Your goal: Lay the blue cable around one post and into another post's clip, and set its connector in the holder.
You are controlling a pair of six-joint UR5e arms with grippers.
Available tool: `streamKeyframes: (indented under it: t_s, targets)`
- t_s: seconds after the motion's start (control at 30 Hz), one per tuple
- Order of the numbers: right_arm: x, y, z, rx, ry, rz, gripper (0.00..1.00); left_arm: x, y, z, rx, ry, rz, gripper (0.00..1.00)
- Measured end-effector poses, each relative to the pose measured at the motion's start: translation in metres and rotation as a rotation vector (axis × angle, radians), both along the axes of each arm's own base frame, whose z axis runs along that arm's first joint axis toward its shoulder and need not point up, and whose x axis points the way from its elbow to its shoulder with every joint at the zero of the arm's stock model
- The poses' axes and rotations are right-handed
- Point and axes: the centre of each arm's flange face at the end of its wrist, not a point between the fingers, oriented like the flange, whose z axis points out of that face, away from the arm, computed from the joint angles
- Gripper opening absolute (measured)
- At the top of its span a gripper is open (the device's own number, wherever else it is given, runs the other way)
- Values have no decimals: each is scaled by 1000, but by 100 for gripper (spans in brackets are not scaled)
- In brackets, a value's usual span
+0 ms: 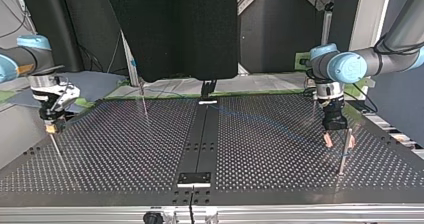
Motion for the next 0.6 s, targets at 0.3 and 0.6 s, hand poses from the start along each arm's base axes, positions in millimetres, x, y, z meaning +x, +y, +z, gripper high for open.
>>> streamKeyframes:
  t_s: [0.3, 0.6]
  targets:
    - [-14, -1, -4, 7, -2, 49, 4, -1, -5, -1, 6, 4, -5, 100]
    - [-18, -4, -5, -16, -6, 113, 4, -1, -8, -1, 10, 6, -9, 100]
